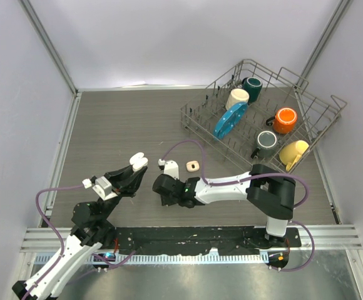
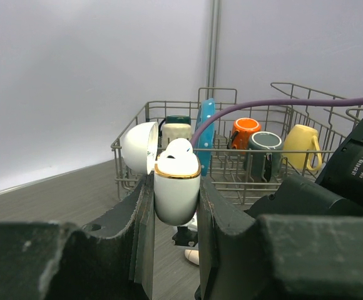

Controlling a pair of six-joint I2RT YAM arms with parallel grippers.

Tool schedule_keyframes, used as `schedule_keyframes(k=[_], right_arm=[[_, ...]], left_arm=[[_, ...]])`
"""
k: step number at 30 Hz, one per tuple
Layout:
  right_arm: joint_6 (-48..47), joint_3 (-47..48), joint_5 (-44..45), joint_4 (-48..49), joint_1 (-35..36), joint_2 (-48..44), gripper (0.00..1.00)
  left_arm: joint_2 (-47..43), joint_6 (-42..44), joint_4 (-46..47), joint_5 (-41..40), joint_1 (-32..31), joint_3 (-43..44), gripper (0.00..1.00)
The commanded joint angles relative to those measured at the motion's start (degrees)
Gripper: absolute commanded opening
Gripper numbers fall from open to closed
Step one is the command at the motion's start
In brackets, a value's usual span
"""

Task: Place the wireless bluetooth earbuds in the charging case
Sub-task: Pick up the earbud from the center of the board.

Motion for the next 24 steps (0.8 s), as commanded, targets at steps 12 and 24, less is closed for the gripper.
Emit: schedule_keyframes(k=[12,24], right_arm=[[-0.1,3.0,1.6,-2.3,0.3,0.8,0.36],[-0.3,3.3,0.9,-3.2,0.3,0.8,0.36]], left_arm=[[-2.9,-1.0,2.6,-1.1,-0.1,0.4,0.00],[-2.9,-1.1,2.6,-1.2,-0.1,0.3,0.00]])
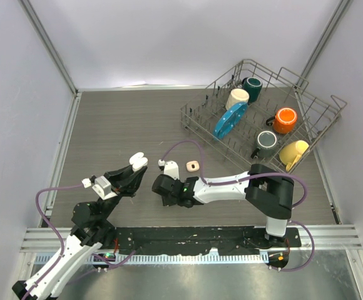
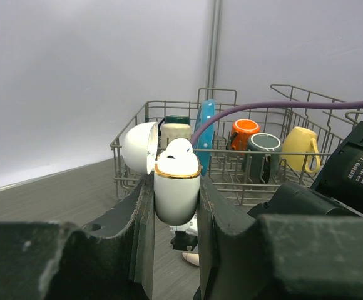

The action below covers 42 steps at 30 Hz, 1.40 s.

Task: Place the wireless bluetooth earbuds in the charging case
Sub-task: Pick up the earbud from the center of the board.

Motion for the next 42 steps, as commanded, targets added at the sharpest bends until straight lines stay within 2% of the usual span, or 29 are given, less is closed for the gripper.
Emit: schedule_keyframes(k=[1,11,18,31,38,42], right_arm=[[-0.3,2.3,0.6,0.0,0.3,0.1,0.36],[-0.4,2.4,0.0,-0.2,0.5,0.5,0.37],[-0.4,2.7,0.0,-1.0,0.6,1.0,0.34],[-0.5,3.3,0.7,-2.4,0.9,1.0,0.37],[-0.5,3.3,1.0,-2.8,0.9,1.2,0.35],[-0.5,3.7,0.6,-2.8,0.9,1.7,0.31]], left_arm=[[-2.9,-0.1,2.6,-0.8,-0.1,0.2,0.00],[-2.9,-0.4,2.5,-0.9,-0.1,0.3,0.00],[-3.0,-0.5,2.4,-0.9,-0.1,0.2,0.00],[-3.0,-0.7,2.4,-1.2,-0.1,0.1,0.00],[-2.9,-0.7,2.4,-1.2,-0.1,0.1,0.00],[-2.9,-0.8,2.4,-1.2,-0.1,0.1,0.00]])
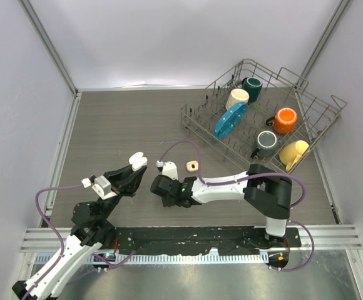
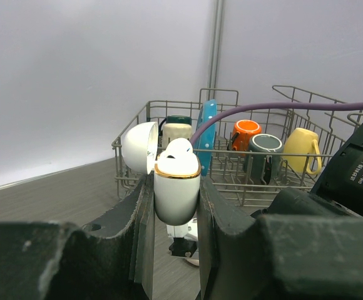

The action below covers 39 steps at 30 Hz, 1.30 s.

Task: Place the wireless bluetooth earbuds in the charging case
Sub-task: Pick up the earbud from the center of the board.

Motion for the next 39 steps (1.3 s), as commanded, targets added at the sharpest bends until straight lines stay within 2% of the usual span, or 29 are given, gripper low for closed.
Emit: schedule_keyframes(k=[1,10,16,24,31,35,39], right_arm=[[-0.1,2.0,1.1,-0.8,0.5,0.7,0.29],[-0.6,1.3,2.4,1.8,0.5,-1.2,0.17],[-1.6,-3.1,5.6,7.1,0.6,-7.1,0.13],[-3.9,-17.1,15.2,24.5,1.8,-24.6,0.11],[-12.3,-26.9,25.4,44.5,4.5,-36.8,0.07],[-20.2,-30.2,29.0,59.5,6.1,-40.2,0.05],[-27.6,-31.1,29.2,69.4,7.4,-40.8,0.01]], left_arm=[[-2.9,-0.5,2.5,-0.7,-0.1,0.1,0.00],[-2.9,-0.5,2.4,-0.7,-0.1,0.2,0.00],[-2.9,-0.7,2.4,-1.2,-0.1,0.2,0.00],[-1.6,-1.2,5.1,-2.1,-0.1,-0.5,0.00],[2.4,-1.2,10.6,-0.7,-0.1,-1.5,0.00],[3.8,-1.2,12.3,0.0,-0.1,-1.8,0.00],[4.8,-1.1,14.1,1.3,-0.1,-2.2,0.00]])
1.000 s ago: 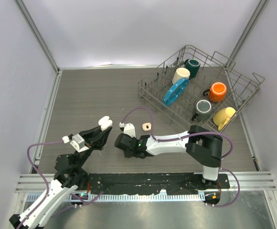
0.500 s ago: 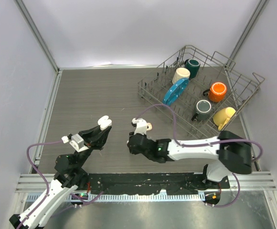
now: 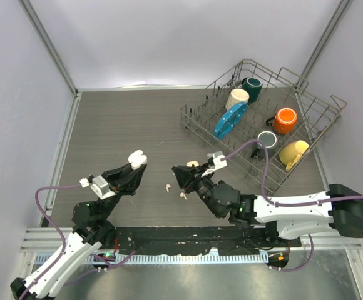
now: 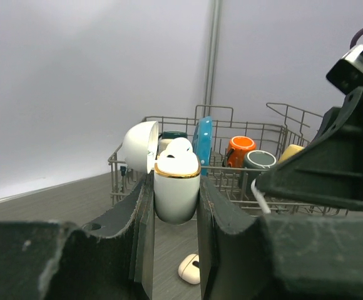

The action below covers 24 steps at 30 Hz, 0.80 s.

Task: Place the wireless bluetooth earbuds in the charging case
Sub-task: Pick up the earbud from the center of the board, then place the earbud in the charging case.

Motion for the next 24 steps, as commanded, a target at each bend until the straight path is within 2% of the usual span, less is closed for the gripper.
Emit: schedule_keyframes(k=[1,5,8,17,24], right_arm=[[-10.9,-0.4,4.2,20.0,1.5,-1.2,0.01],[-18.1,0.1,1.7,31.7,2.1,1.2,0.01],[-20.2,1.4,-1.9,35.6,2.3,3.2,0.01],[-21.9,5.6,-9.0,39.3,2.4,7.2,0.01],[-21.7,8.6,-12.8,36.9,2.4,8.8,0.01]], left_arm=[[1.2,0.1,6.8,1.8,-0.1,-1.6,0.00],[2.0,0.3,8.1,3.1,-0.1,-2.0,0.00],[2.5,0.6,8.4,4.0,-0.1,-2.0,0.00],[4.6,0.7,9.7,6.0,-0.1,-2.1,0.00],[7.1,-0.1,12.5,6.5,-0.1,-2.5,0.00]])
